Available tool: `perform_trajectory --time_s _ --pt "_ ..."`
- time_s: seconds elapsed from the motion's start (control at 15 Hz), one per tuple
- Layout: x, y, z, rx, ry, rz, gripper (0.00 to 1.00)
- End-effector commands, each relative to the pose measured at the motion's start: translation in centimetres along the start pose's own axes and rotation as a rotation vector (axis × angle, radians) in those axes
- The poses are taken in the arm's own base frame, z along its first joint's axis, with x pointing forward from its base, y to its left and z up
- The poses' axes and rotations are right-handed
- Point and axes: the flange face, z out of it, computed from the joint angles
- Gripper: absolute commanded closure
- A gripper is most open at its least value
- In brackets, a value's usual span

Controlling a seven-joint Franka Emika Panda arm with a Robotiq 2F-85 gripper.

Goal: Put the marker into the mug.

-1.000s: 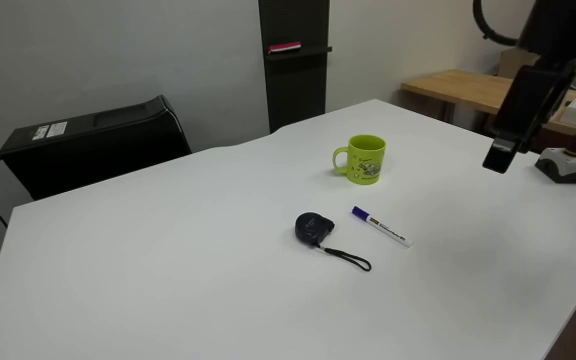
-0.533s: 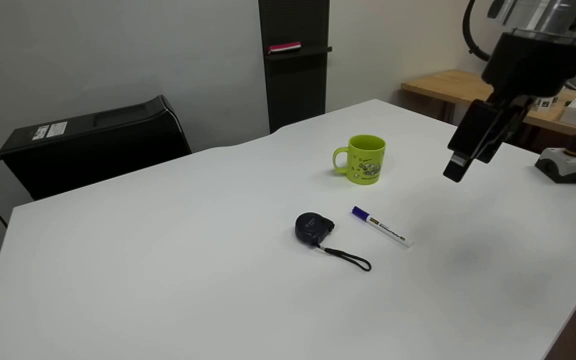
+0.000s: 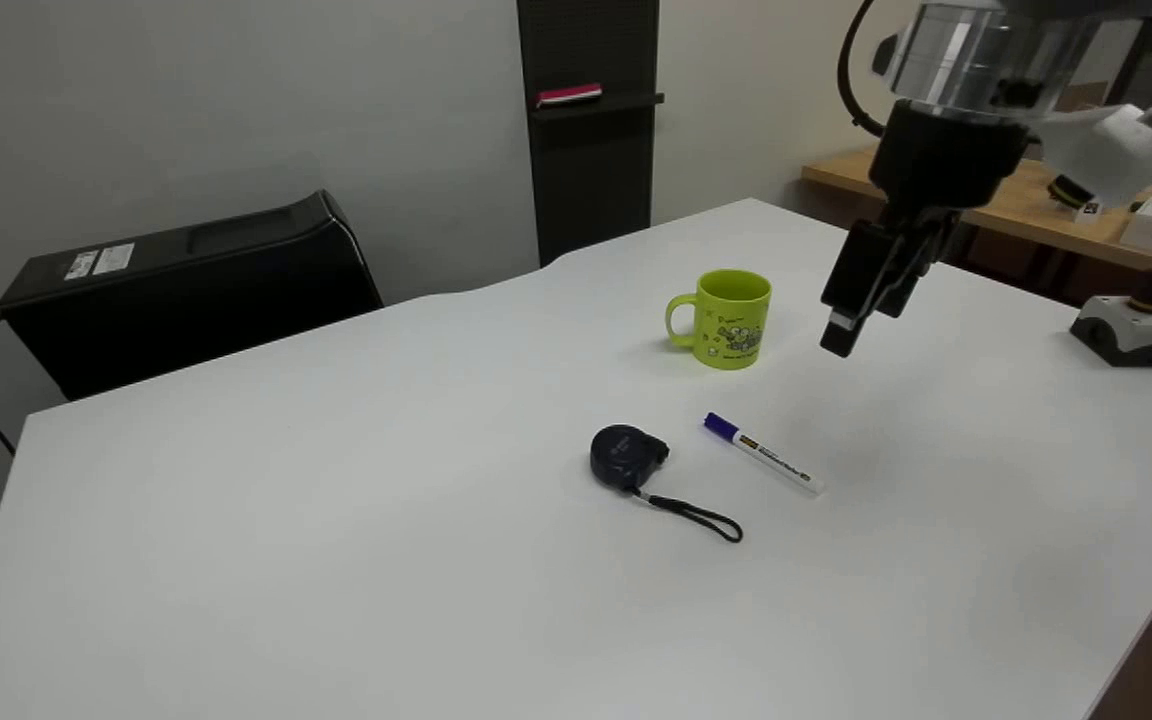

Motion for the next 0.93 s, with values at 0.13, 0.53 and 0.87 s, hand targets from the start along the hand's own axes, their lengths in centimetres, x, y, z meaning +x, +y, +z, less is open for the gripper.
perform_trajectory --time_s 0.13,0.53,0.87 --pt "3.8 1.1 1.6 -0.022 -0.029 -0.050 0.00" --pt "4.9 1.4 2.3 -0.016 -0.067 -0.071 0.00" --pt "4.3 1.2 2.5 -0.011 -0.073 -0.082 0.00"
